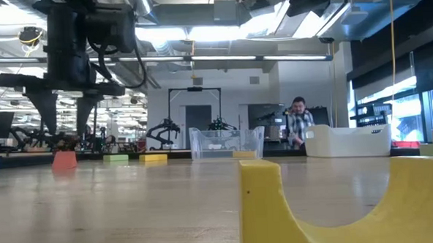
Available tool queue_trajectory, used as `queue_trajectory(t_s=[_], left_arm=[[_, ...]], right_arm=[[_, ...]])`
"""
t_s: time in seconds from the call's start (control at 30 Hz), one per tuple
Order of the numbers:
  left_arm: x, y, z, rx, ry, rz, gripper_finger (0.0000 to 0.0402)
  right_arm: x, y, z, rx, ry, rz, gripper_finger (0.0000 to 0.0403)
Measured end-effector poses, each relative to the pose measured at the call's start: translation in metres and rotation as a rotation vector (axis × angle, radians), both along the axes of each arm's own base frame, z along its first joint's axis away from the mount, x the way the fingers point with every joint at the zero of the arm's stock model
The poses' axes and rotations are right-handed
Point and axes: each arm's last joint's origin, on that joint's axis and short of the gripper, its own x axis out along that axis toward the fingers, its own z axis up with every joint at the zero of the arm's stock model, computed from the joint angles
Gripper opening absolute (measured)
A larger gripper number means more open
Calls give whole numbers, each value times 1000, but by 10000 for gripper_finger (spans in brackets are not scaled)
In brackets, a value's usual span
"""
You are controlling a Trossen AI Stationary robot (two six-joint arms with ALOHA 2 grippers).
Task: Sort & place blocks by color
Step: Put the top left orange block into the white bin
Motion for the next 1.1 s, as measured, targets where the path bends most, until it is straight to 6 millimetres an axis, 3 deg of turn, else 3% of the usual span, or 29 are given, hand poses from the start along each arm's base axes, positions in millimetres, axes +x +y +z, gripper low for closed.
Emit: queue_trajectory(t_s=[0.23,0.73,1.1], left_arm=[[-6,0,-17,13,-29,108,201],[-18,1,-59,47,-139,150,203],[-19,1,-62,37,-135,98,200]], right_arm=[[0,0,0,0,0,0,143],[0,0,0,0,0,0,143],[0,0,0,0,0,0,143]])
